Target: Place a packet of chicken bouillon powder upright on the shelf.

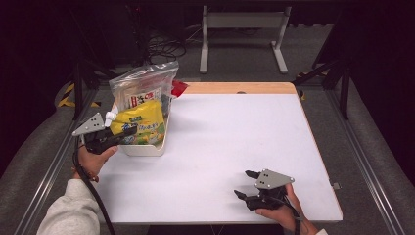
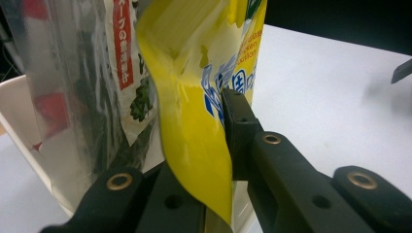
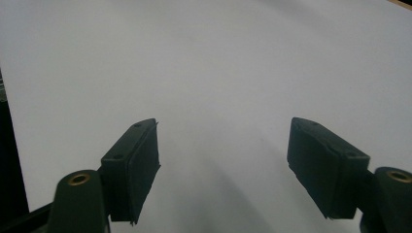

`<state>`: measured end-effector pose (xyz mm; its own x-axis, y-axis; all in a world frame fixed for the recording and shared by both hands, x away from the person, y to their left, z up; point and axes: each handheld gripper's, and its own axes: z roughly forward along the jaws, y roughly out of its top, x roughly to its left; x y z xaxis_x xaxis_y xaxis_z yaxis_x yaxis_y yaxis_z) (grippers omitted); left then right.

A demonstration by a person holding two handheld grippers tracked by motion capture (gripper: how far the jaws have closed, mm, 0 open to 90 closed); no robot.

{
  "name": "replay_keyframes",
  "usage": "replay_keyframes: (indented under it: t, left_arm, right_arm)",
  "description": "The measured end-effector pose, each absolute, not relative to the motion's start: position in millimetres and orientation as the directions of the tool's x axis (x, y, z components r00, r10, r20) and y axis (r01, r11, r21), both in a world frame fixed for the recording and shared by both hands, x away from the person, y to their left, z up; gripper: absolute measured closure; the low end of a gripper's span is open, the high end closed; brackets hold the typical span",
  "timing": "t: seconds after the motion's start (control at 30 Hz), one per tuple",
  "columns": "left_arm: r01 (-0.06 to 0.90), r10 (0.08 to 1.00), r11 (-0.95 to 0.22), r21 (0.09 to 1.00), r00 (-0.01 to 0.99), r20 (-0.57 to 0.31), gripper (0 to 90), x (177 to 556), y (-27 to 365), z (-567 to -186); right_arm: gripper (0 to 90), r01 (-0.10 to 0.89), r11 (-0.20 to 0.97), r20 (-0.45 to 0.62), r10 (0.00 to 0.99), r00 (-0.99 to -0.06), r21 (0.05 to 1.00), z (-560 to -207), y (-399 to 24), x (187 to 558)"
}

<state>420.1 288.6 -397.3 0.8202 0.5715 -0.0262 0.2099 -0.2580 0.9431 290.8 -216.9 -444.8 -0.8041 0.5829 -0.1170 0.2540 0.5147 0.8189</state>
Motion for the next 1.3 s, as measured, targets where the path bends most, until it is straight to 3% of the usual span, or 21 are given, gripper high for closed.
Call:
replay_keyframes:
  t: [1.3]
  left_arm:
    - [0.269,0.619,-0.247,0.931,0.783,-0.062,87.2,419.8,298.6,-419.1]
  right_arm:
    - [26.8,0.264,0.526,-0.103,0.567,-0.817,0.808,-447.6,-213.2,293.9]
